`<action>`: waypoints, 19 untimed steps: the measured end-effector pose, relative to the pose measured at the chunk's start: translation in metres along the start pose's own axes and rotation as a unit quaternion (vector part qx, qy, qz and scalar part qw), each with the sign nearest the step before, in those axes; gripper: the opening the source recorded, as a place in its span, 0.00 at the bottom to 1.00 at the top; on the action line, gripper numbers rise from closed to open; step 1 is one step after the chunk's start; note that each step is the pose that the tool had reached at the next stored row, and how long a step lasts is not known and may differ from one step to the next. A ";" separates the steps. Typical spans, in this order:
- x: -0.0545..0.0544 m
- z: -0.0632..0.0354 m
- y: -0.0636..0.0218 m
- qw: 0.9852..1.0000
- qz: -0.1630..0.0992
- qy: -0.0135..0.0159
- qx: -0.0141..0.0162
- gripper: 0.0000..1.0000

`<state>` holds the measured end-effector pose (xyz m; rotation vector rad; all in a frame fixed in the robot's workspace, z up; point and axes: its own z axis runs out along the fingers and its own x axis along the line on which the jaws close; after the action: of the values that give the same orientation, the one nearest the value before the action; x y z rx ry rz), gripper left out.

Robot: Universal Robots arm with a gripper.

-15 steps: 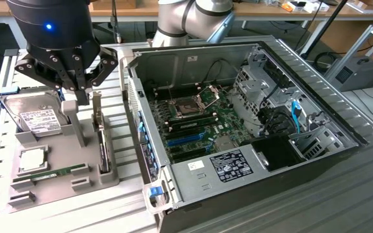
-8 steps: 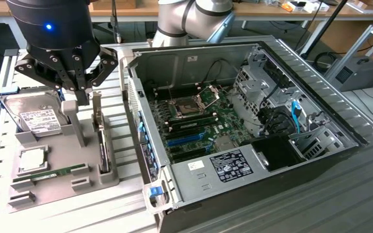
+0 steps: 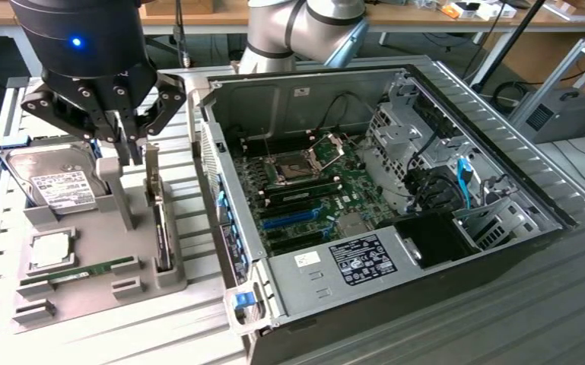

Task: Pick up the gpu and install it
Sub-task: 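Pick up the gpu and move the gpu toward the slot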

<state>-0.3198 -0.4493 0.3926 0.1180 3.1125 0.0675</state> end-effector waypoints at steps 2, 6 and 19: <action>0.000 0.0000 0.0000 1.000 0.000 0.000 0.000 0.24; 0.000 0.0000 0.0000 1.000 0.000 0.000 0.000 0.48; 0.000 0.0000 0.0000 1.000 0.000 0.000 0.000 0.60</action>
<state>-0.3198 -0.4493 0.3926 0.1180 3.1125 0.0676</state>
